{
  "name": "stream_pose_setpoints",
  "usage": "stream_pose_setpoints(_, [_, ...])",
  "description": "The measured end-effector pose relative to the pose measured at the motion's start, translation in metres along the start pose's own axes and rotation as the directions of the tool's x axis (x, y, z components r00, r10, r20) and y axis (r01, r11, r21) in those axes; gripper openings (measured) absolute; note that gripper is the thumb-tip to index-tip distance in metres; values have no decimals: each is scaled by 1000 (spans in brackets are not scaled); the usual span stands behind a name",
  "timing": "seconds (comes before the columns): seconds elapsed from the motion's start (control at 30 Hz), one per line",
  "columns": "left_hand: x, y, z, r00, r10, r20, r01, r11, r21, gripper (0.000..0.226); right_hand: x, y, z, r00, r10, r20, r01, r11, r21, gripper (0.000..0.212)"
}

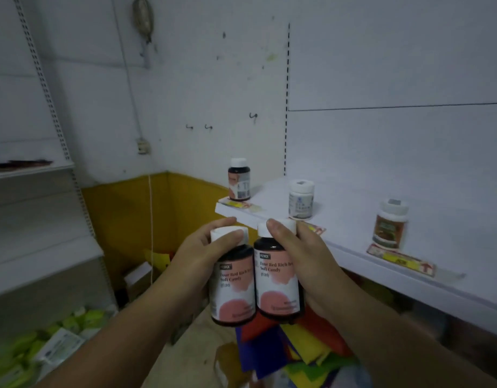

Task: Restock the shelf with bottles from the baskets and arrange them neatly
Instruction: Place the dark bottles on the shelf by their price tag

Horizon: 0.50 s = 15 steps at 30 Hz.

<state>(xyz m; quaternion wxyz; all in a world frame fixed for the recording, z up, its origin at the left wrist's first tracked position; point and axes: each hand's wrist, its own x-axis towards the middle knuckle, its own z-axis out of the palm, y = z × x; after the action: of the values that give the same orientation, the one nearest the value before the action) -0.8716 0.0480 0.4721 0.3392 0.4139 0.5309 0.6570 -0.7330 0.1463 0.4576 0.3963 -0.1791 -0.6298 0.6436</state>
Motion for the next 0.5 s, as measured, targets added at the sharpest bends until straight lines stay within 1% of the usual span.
stream_pose_setpoints(0.1, [36, 6, -20, 1000, 2, 0, -2, 999, 42, 50, 42, 6, 10, 1000, -20, 20, 20, 1000, 6, 33])
stream_pose_setpoints(0.13, [48, 6, -26, 1000, -2, 1, 2, 999, 36, 47, 54, 8, 12, 1000, -24, 20, 24, 1000, 0, 34])
stream_pose_setpoints(0.23, [81, 3, -41, 1000, -11, 15, 11, 1000, 12, 40, 88, 15, 16, 1000, -22, -5, 22, 1000, -12, 47])
stream_pose_setpoints(0.3, [103, 0, -49, 1000, -5, 27, 5, 1000, 9, 40, 107, 19, 17, 999, -31, -21, 31, 999, -6, 44])
stream_pose_setpoints(0.37, [126, -1, -55, 998, 14, 60, -14, 1000, 0, 41, 124, 19, 18, 998, -45, -48, 44, 999, -12, 42])
stream_pose_setpoints(0.43, [150, 0, -62, 993, 35, 111, -33, 999, -17, 40, 143, 20, 19, 994, -62, -91, 58, 997, -45, 49])
stream_pose_setpoints(0.5, [176, 1, -70, 986, 59, 158, -55, 998, -29, 42, 162, 19, 24, 986, -89, -140, 78, 994, -79, 48])
